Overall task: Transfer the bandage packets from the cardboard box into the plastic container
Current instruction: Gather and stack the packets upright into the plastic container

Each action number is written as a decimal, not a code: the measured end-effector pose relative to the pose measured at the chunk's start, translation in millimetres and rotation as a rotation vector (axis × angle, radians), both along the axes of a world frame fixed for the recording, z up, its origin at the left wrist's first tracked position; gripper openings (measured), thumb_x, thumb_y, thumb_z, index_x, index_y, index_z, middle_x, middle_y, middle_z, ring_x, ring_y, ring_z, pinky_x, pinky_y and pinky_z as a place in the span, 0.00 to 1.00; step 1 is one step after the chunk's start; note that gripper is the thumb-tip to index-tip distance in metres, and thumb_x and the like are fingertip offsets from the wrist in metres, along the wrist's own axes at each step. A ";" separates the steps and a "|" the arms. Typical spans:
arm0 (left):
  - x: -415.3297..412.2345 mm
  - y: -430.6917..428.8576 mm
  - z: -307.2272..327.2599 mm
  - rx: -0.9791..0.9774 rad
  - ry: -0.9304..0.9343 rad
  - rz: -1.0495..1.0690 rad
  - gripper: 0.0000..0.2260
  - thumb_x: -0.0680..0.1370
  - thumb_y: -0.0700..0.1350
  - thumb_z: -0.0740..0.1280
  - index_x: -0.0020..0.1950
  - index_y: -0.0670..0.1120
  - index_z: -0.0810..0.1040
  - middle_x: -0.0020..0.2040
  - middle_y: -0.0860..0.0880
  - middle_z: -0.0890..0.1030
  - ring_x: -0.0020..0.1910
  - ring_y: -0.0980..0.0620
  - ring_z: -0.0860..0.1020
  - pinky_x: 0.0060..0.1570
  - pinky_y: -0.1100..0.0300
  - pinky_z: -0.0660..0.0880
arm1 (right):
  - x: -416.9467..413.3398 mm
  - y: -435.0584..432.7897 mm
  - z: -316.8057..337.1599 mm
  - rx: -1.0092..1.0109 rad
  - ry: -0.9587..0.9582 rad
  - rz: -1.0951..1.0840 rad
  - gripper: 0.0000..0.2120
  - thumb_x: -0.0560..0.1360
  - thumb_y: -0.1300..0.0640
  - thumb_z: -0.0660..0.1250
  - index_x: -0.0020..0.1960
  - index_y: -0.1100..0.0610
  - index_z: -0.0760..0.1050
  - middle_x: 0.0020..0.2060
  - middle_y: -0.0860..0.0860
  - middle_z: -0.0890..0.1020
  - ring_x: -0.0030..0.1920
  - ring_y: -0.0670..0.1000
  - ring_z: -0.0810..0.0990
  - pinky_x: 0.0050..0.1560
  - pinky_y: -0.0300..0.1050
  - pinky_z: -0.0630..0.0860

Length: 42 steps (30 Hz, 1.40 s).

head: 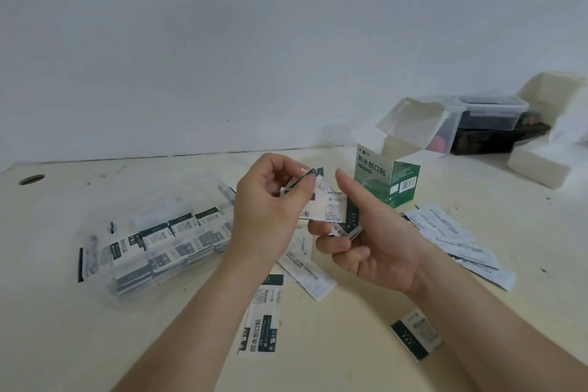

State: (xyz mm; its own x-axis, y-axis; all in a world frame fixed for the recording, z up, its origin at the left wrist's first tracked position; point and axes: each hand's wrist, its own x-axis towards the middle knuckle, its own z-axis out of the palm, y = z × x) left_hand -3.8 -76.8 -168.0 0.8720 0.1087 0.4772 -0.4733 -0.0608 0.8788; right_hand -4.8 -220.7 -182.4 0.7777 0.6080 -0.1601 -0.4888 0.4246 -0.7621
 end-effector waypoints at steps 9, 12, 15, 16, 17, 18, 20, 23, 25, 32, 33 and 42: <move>-2.7 2.9 -1.4 0.602 -0.309 0.144 0.05 0.78 0.46 0.67 0.46 0.49 0.82 0.44 0.54 0.77 0.40 0.64 0.78 0.32 0.70 0.73 | -4.2 -3.6 2.2 -0.134 -0.094 -0.047 0.11 0.78 0.53 0.60 0.55 0.59 0.72 0.36 0.54 0.76 0.28 0.45 0.63 0.23 0.33 0.54; -0.2 9.4 -2.7 0.580 -0.354 0.235 0.06 0.77 0.46 0.69 0.40 0.47 0.81 0.36 0.55 0.78 0.34 0.65 0.78 0.31 0.72 0.69 | -2.5 -5.9 2.0 -0.065 -0.084 -0.034 0.12 0.77 0.54 0.59 0.58 0.59 0.69 0.38 0.56 0.77 0.29 0.45 0.64 0.23 0.33 0.56; -3.1 4.2 -2.7 0.513 -0.250 0.150 0.06 0.77 0.46 0.69 0.41 0.47 0.79 0.32 0.55 0.78 0.28 0.62 0.78 0.28 0.70 0.70 | -3.4 -3.8 3.0 -0.075 -0.078 -0.042 0.13 0.79 0.50 0.58 0.54 0.59 0.72 0.36 0.55 0.76 0.27 0.45 0.64 0.22 0.33 0.54; -4.2 1.4 -3.1 0.479 -0.226 0.108 0.05 0.77 0.46 0.69 0.42 0.47 0.80 0.32 0.55 0.79 0.26 0.60 0.79 0.27 0.66 0.72 | -4.2 -2.9 4.7 -0.097 -0.084 -0.048 0.15 0.79 0.47 0.58 0.51 0.59 0.75 0.35 0.54 0.75 0.26 0.44 0.63 0.22 0.33 0.53; -5.7 -1.1 -3.4 0.445 -0.224 0.083 0.04 0.77 0.46 0.70 0.43 0.48 0.81 0.34 0.54 0.79 0.26 0.59 0.78 0.28 0.62 0.74 | -5.3 -2.6 6.3 -0.119 -0.089 -0.060 0.17 0.79 0.44 0.59 0.47 0.58 0.77 0.34 0.54 0.75 0.25 0.44 0.63 0.22 0.33 0.52; -6.9 -3.4 -3.1 0.415 -0.241 0.075 0.03 0.76 0.45 0.71 0.43 0.49 0.82 0.36 0.54 0.79 0.27 0.58 0.78 0.29 0.61 0.75 | -6.3 -2.4 8.4 -0.136 -0.089 -0.075 0.19 0.78 0.42 0.60 0.43 0.56 0.78 0.32 0.53 0.75 0.24 0.44 0.62 0.21 0.33 0.51; -9.3 -5.8 1.3 0.383 -0.261 0.076 0.03 0.74 0.44 0.72 0.41 0.50 0.82 0.35 0.54 0.79 0.29 0.58 0.77 0.32 0.63 0.73 | -10.6 -0.7 15.4 -0.136 -0.060 -0.123 0.20 0.77 0.41 0.61 0.39 0.56 0.79 0.31 0.52 0.76 0.22 0.44 0.62 0.19 0.33 0.51; -9.8 1.8 15.4 0.344 -0.174 0.097 0.05 0.73 0.45 0.74 0.37 0.52 0.82 0.34 0.55 0.80 0.30 0.57 0.78 0.31 0.64 0.74 | -17.1 8.1 27.9 -0.109 -0.056 -0.165 0.17 0.79 0.45 0.60 0.48 0.58 0.78 0.33 0.54 0.79 0.23 0.47 0.69 0.17 0.32 0.59; -6.8 14.6 27.9 0.330 -0.071 0.124 0.06 0.72 0.46 0.74 0.35 0.53 0.82 0.32 0.56 0.82 0.30 0.59 0.79 0.31 0.66 0.74 | -18.9 16.0 37.4 -0.214 -0.168 -0.225 0.19 0.79 0.46 0.61 0.57 0.61 0.75 0.41 0.57 0.81 0.29 0.54 0.78 0.23 0.37 0.72; -10.9 50.9 40.5 0.363 0.121 0.215 0.07 0.72 0.47 0.72 0.33 0.51 0.84 0.30 0.56 0.82 0.32 0.60 0.79 0.33 0.67 0.74 | -33.7 51.5 72.2 -1.492 -1.316 -0.301 0.19 0.71 0.43 0.71 0.51 0.48 0.65 0.48 0.42 0.75 0.47 0.47 0.75 0.46 0.46 0.74; -11.8 53.4 41.0 0.333 0.158 0.207 0.07 0.72 0.46 0.72 0.33 0.51 0.84 0.30 0.56 0.82 0.32 0.58 0.79 0.33 0.64 0.75 | -35.2 57.0 77.8 -1.553 -1.349 -0.292 0.18 0.72 0.44 0.70 0.52 0.48 0.65 0.47 0.43 0.76 0.46 0.49 0.75 0.45 0.47 0.74; -17.6 112.5 52.5 0.179 0.300 0.042 0.11 0.78 0.49 0.66 0.41 0.45 0.84 0.28 0.45 0.76 0.24 0.53 0.71 0.25 0.63 0.68 | -14.7 95.1 88.5 -1.150 -1.127 -0.197 0.10 0.70 0.54 0.74 0.38 0.49 0.72 0.32 0.43 0.80 0.30 0.44 0.74 0.35 0.39 0.70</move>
State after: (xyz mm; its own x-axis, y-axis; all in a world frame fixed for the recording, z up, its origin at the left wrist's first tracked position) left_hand -21.4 35.7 -115.6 0.9728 0.0853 0.2152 -0.1895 -0.2400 0.9521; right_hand -19.6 -125.6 -93.9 0.8561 0.4581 0.2393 0.4980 -0.6073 -0.6190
